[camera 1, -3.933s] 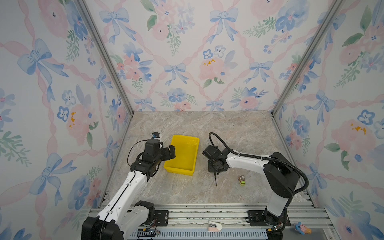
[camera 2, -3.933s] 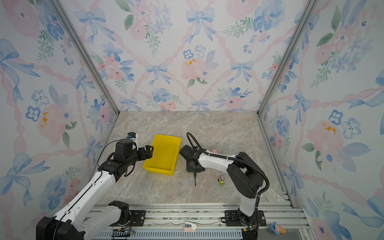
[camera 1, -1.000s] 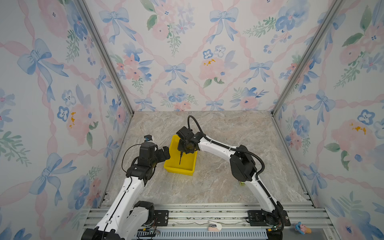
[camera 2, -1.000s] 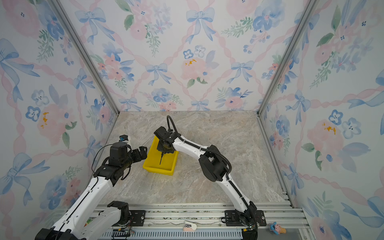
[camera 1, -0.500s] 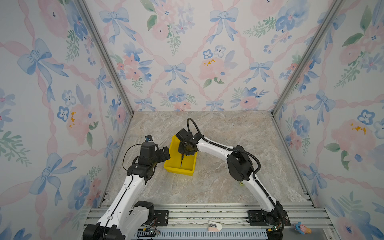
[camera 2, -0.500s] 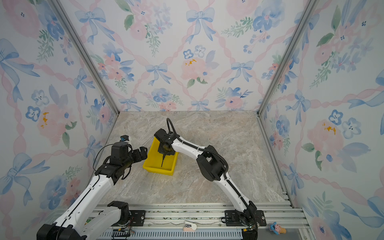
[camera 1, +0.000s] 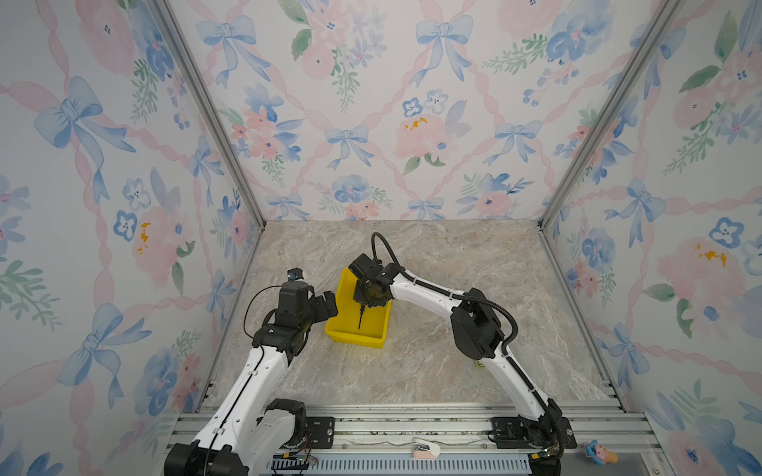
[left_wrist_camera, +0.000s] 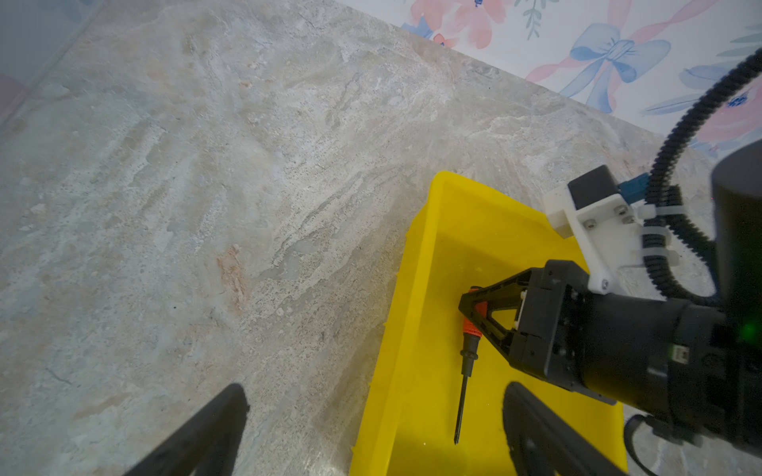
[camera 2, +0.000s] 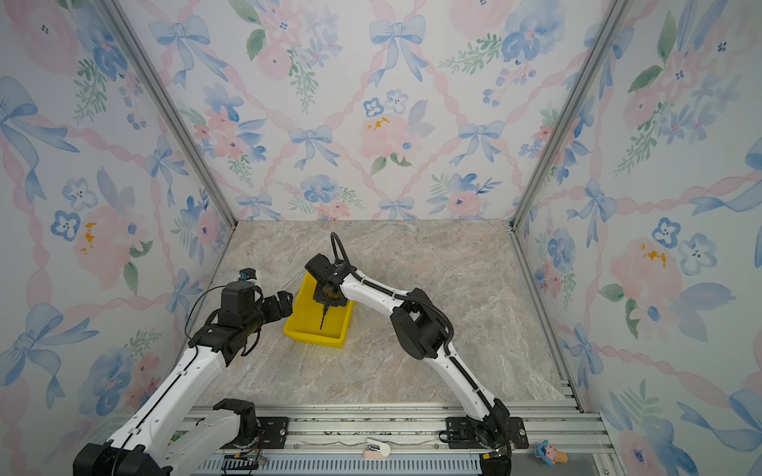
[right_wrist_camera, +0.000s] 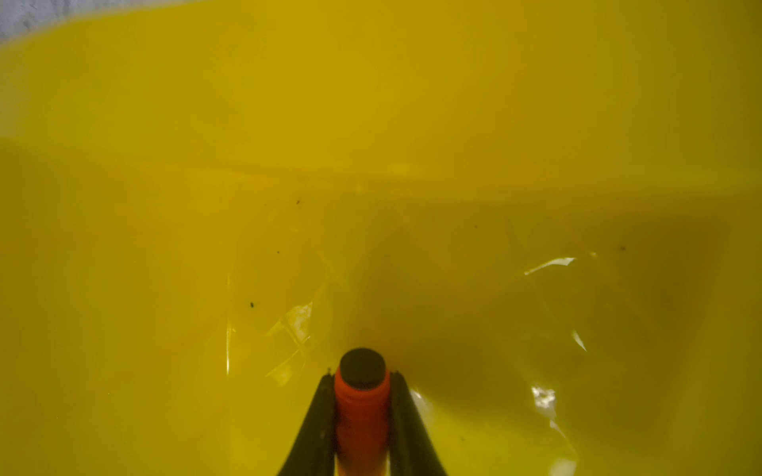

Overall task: Put the screwdriver in the bin
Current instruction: 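Lower the screwdriver into the yellow bin and open the right gripper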

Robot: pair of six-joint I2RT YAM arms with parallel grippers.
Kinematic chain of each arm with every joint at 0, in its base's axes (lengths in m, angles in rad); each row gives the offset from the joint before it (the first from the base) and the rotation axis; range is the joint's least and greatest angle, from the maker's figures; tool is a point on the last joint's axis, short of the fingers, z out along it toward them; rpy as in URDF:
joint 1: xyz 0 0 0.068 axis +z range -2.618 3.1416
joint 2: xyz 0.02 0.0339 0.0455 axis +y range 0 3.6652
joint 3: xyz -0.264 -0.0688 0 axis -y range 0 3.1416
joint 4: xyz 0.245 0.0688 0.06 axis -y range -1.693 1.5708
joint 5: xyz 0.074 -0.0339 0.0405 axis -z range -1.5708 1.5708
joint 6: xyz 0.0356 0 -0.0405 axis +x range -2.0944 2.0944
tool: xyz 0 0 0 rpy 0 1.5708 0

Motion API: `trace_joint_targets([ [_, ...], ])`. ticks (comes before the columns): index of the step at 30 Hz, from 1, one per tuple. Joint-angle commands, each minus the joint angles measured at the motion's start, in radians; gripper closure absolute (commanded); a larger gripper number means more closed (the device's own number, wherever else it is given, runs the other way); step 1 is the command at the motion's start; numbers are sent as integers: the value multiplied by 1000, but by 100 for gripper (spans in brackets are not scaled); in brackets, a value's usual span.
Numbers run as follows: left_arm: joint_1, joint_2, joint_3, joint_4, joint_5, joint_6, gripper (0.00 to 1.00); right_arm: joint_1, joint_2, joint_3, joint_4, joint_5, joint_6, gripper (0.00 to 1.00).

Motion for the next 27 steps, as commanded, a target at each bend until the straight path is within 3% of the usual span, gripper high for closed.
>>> trace_joint_targets([
  [1,6,4,-4,3,4,22,2,18,32,50,-49,32,-3,82],
  [27,12,27,30,30,25,6,3,40,36,130,-99,112,-20,69],
])
